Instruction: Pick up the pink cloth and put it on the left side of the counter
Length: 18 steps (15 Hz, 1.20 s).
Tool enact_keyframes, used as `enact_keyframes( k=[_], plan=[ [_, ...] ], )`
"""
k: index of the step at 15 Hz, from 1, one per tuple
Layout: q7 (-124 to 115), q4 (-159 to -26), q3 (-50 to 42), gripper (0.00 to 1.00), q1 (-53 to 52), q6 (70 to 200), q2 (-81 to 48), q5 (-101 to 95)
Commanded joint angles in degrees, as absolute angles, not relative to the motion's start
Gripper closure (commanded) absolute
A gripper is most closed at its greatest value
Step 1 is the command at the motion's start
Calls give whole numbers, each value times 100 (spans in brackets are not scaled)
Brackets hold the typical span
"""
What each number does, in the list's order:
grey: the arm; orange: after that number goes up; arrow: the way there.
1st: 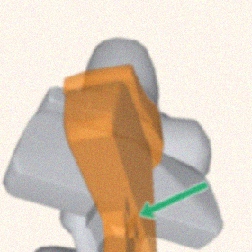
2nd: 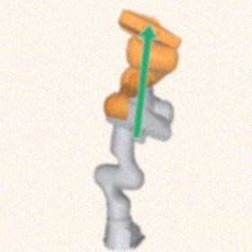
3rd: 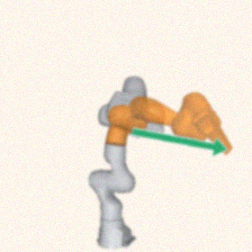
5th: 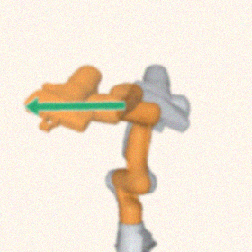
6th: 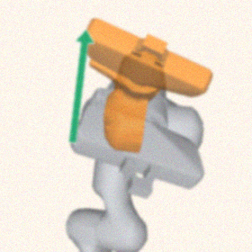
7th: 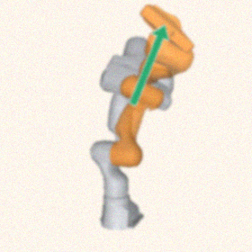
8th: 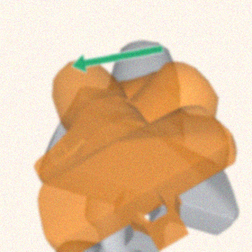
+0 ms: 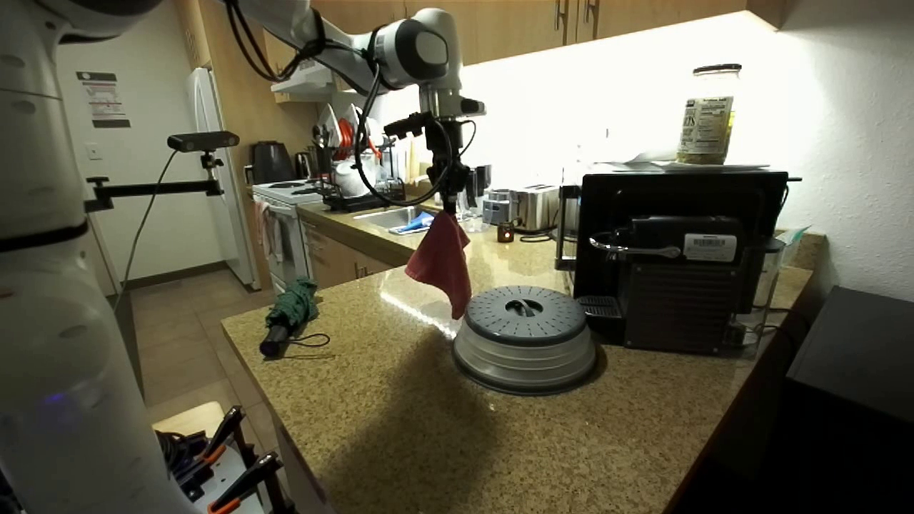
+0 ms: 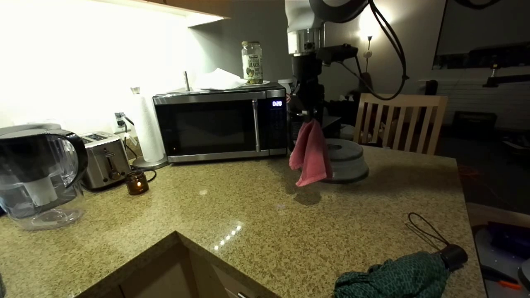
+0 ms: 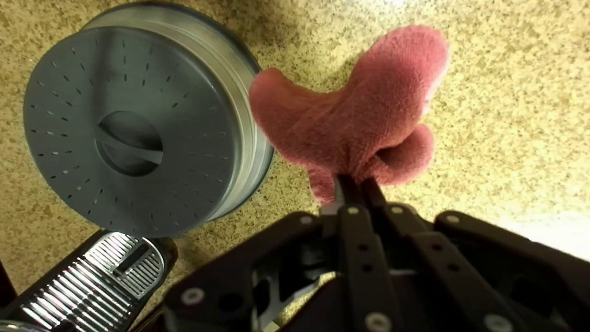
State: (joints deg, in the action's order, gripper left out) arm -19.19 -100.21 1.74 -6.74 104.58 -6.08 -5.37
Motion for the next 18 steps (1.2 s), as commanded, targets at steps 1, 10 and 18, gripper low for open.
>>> enact_keyframes(
  k=[1,10,18],
  plan=[
    [-2204,-9886,112,96,-487,10391,-495,-258],
    [-4218,-9787,24,97,-425,10555,-482,14],
    [-5682,-9682,4,97,-405,10774,-428,21]
  ],
)
